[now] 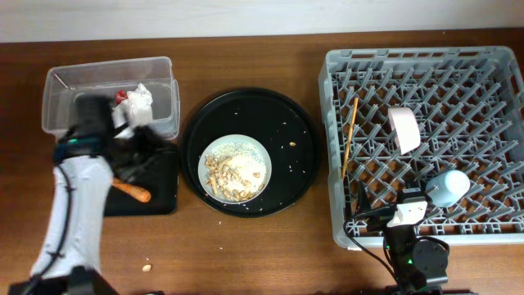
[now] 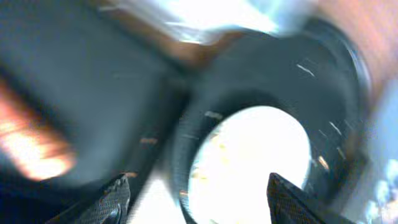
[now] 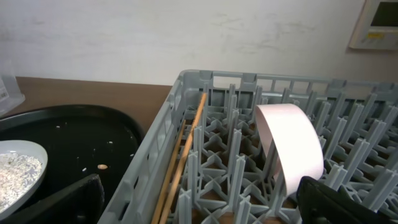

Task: Sort waste into correct bins and load items into the dishwasher rack
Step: 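Pick the carrot with the left gripper and drop it on the black tray, then lift the white plate with the left gripper and tip food onto black tray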

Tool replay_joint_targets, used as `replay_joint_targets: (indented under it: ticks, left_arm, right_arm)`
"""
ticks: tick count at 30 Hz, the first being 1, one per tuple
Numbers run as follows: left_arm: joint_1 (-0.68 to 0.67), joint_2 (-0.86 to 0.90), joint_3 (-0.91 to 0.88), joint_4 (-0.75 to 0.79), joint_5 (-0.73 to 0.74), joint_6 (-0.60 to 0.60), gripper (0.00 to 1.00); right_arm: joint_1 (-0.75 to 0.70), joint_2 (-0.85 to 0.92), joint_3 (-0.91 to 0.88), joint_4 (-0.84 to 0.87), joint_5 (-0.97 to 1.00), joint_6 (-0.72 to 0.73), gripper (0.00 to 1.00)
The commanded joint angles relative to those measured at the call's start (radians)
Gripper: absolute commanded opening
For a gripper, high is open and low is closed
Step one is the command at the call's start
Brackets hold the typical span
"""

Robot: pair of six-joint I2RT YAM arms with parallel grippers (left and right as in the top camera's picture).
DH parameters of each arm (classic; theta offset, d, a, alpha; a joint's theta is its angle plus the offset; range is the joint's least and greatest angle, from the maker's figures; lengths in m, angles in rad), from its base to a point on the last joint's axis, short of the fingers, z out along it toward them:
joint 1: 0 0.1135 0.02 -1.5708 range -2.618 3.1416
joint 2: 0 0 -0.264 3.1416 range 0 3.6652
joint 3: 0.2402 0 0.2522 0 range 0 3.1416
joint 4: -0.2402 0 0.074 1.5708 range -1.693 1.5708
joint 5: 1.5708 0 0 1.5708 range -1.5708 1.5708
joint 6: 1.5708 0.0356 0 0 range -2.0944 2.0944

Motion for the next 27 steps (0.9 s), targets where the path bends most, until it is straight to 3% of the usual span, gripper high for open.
replay_joint_targets:
  ticks: [1,2,3,4,6,7,9,12,14,16,17,18,20,23,24,27]
  left_arm:
    - [-0.399,-0.029,0.037,0.156,-0.048,0.300,0.87]
    - [-0.511,-0.016,0.037,0.224,-0.068,0.357,0.73]
    - [-0.634,0.018,0.037,0.283,-0.168,0.356,0.68]
    - [-0.763,0.074,0.037,0.301,-0.302,0.356,0.67]
    - [-0.875,0.155,0.037,0.301,-0.468,0.356,0.68]
    - [-0.907,0.196,0.037,0.301,-0.479,0.356,0.67]
    - [-0.925,0.283,0.037,0.277,-0.480,0.355,0.59]
    - [-0.924,0.347,0.037,0.266,-0.479,0.356,0.56]
    - [-0.924,0.391,0.037,0.232,-0.479,0.356,0.48]
    - [-0.930,0.406,0.037,0.233,-0.470,0.372,0.34]
    - [-0.936,0.407,0.037,0.229,-0.413,0.467,0.32]
    - [-0.940,0.408,0.037,0.222,-0.399,0.486,0.32]
    - [-0.943,0.412,0.037,0.220,-0.389,0.500,0.19]
    - [-0.943,0.450,0.037,0.220,-0.390,0.515,0.12]
    - [-0.942,0.458,0.037,0.221,-0.401,0.515,0.01]
    - [-0.942,0.457,0.100,0.187,-0.506,0.431,0.01]
  right_arm:
    - [-0.004,-0.008,-0.007,-0.002,-0.006,-0.002,0.98]
    - [-0.004,-0.008,-0.007,-0.002,-0.006,-0.002,0.98]
    - [-0.004,-0.008,-0.007,-0.002,-0.006,-0.002,0.98]
    - [-0.004,-0.008,-0.007,-0.002,-0.006,-0.002,0.98]
    - [-0.004,-0.008,-0.007,-0.002,-0.006,-0.002,0.98]
    - [-0.004,-0.008,-0.007,-0.002,-0.006,-0.002,0.98]
    - [-0.004,-0.008,-0.007,-0.002,-0.006,-0.002,0.98]
    - [-0.004,-0.008,-0.007,-0.002,-0.006,-0.002,0.98]
    - [-0.004,-0.008,-0.007,-0.003,-0.006,-0.002,0.98]
    - [-0.004,-0.008,-0.007,-0.002,-0.006,-0.002,0.98]
    - [-0.004,-0.008,-0.007,-0.003,-0.006,-0.002,0.98]
    - [-0.004,-0.008,-0.007,-0.002,-0.006,-0.002,0.98]
    - [-0.004,-0.008,-0.007,-0.002,-0.006,-0.002,0.98]
    - [-0.004,-0.008,-0.007,-0.003,-0.006,-0.002,0.98]
    - [-0.004,-0.008,-0.007,-0.002,-0.006,-0.002,0.98]
    - [-0.004,-0.008,-0.007,-0.003,-0.006,-0.002,0.98]
